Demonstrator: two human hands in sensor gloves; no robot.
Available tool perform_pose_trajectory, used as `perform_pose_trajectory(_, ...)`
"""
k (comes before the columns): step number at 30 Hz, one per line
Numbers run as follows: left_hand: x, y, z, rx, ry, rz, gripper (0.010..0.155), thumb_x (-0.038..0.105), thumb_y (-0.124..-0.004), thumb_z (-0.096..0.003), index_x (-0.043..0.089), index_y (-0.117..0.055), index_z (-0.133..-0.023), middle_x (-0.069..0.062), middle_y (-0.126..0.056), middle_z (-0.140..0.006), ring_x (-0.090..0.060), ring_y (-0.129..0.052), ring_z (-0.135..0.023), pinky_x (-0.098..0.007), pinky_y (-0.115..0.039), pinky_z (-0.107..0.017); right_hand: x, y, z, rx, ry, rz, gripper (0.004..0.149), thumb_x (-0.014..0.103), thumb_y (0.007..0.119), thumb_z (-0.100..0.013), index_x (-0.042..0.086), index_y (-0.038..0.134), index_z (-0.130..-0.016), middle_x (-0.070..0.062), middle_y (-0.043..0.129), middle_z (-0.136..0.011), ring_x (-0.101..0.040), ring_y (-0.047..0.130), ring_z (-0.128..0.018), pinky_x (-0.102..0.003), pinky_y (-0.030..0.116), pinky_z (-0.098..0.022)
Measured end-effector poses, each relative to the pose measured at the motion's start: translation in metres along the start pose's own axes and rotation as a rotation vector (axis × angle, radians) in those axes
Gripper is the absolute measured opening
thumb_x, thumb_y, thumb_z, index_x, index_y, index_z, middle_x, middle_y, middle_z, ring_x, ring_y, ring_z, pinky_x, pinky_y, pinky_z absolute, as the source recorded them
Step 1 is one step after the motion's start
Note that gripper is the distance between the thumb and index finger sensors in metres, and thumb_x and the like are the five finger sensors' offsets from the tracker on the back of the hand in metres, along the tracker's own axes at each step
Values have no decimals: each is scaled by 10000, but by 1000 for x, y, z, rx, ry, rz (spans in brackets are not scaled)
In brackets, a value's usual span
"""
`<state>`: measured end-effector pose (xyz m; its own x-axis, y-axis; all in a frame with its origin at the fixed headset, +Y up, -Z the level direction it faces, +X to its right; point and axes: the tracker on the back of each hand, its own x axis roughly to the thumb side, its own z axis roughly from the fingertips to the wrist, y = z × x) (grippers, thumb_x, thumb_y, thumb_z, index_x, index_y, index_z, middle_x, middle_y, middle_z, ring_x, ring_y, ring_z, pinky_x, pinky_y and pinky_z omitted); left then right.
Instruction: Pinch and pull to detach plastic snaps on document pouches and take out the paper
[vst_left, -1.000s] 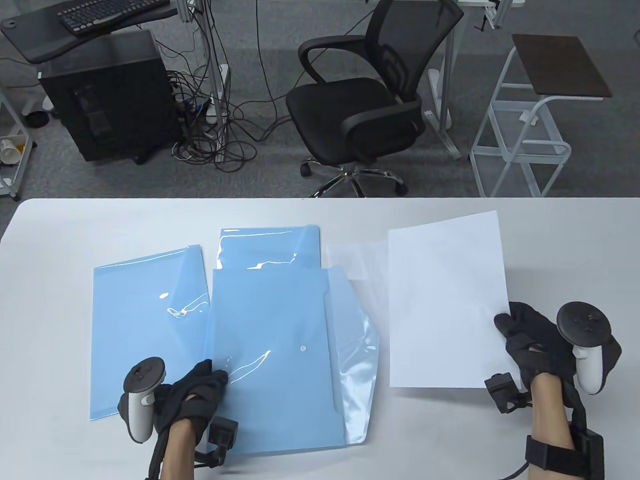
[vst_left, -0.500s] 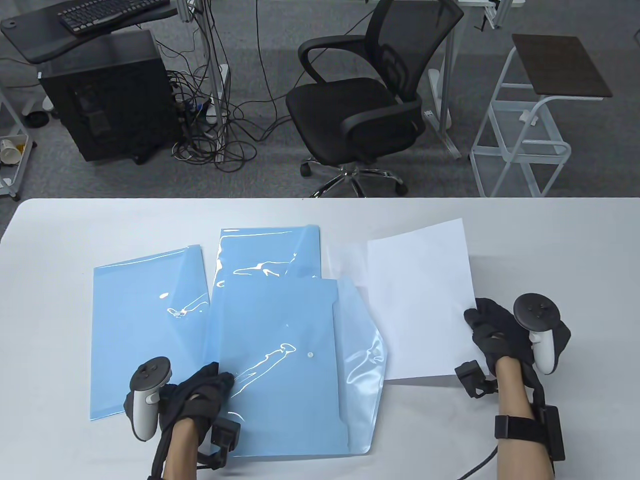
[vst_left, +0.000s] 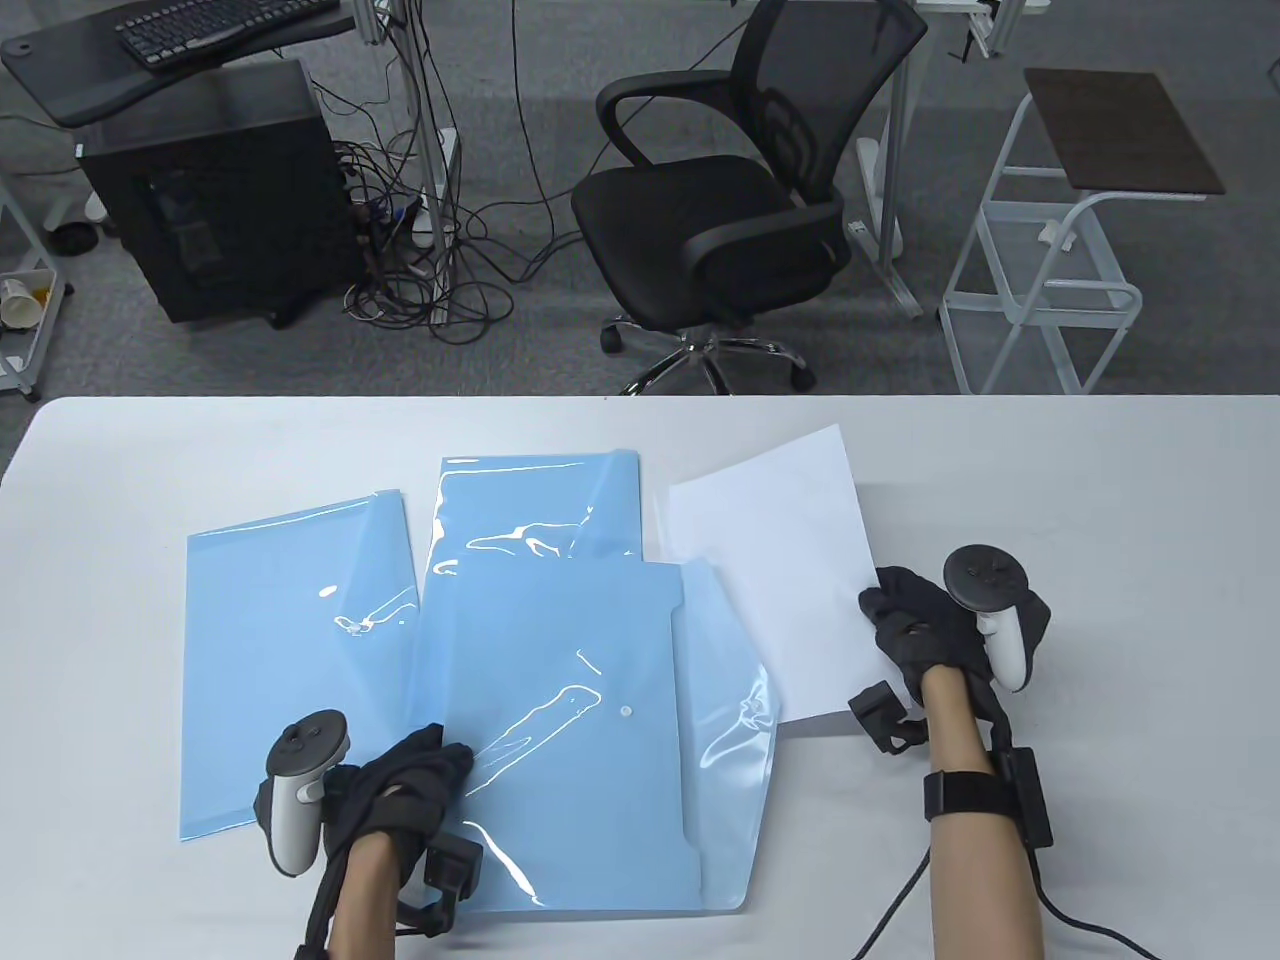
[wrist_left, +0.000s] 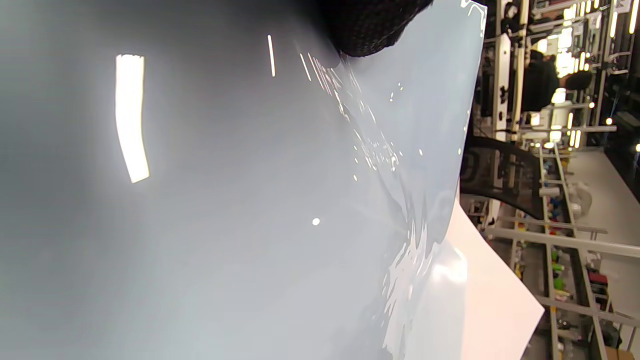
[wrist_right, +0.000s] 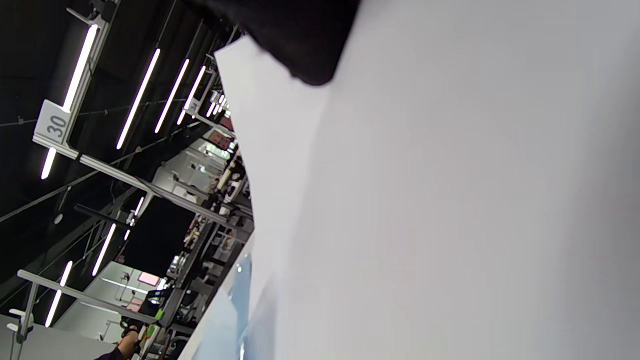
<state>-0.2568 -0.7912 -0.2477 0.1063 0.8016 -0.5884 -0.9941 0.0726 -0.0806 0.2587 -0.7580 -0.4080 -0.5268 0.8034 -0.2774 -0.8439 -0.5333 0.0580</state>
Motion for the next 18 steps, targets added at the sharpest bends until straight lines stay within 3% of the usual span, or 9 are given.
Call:
perform_pose_trajectory(8,1,0,-2,-7,-1,-6,445,235,-696,-575,89,-662,-994,-88,-916,-824,-222,-1064,-483,-329,-926,-353,-4,16,-17,19,37,23,418,207,737,-546,67,779,-937,-107,1004,-651,-279,1022,-368,-472,892,-238)
perform_pose_trajectory(18,3,-1,-3,-8,0,-7,447,238,-695,-577,90,-659,-997,-88,-916,-824,-223,-1064,-484,-330,-926,-354,-7,13,-17,-12,83,135,527,221,809,-534,29,701,-1013,-162,985,-738,-321,1020,-414,-502,888,-265)
